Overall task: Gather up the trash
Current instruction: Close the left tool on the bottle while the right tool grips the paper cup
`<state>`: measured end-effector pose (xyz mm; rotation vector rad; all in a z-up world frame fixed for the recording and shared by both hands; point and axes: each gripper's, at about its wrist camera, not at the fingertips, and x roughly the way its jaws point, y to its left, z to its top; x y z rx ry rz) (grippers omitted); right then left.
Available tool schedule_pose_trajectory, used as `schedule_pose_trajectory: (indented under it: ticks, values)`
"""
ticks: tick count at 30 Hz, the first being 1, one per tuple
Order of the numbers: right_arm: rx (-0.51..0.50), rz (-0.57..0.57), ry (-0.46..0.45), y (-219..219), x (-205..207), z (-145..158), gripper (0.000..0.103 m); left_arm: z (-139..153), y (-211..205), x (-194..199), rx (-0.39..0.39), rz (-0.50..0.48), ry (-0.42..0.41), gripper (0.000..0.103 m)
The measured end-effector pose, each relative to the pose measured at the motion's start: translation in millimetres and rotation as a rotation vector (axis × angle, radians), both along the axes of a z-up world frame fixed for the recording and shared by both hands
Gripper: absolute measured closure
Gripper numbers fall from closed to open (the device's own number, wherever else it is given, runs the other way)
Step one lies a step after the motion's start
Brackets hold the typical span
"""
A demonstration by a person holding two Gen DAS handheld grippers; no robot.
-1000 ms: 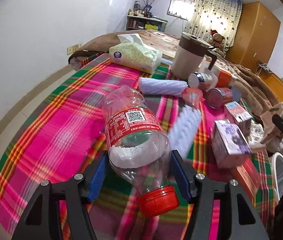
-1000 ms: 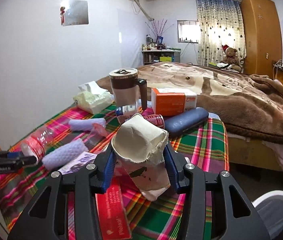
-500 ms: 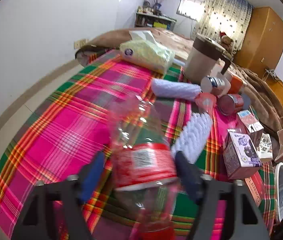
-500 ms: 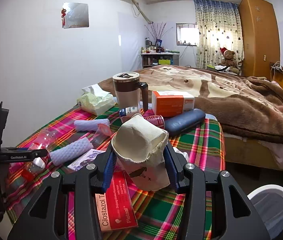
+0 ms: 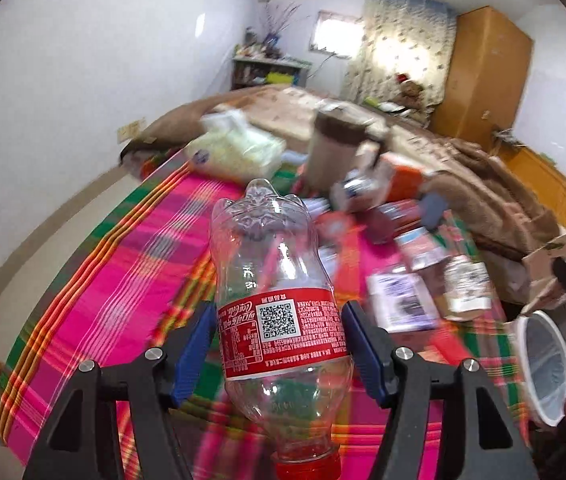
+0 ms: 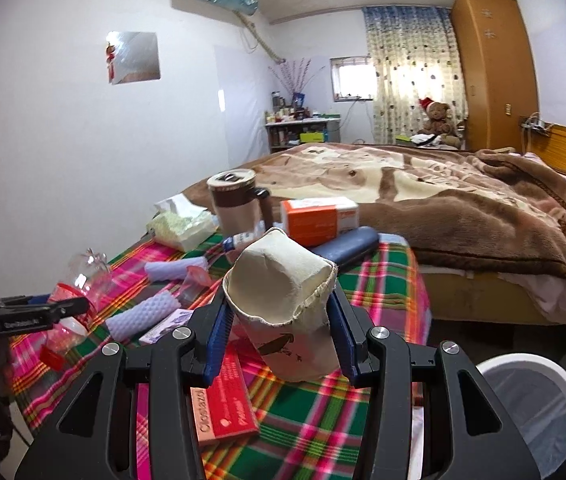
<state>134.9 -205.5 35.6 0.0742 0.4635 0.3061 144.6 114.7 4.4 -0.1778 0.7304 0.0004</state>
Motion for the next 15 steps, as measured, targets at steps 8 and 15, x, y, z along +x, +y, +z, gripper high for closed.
schedule_pose_trajectory:
  ticks: [8,15]
  values:
    - [0.033,-0.096,0.006,-36,-20,6,0.056,32,-74,-5,-0.023,-0.208,-0.054,0.038]
    - [0.032,-0.210,0.044,-76,-38,2,0.056,41,-155,-10,-0.033,-0.397,-0.083,0.038]
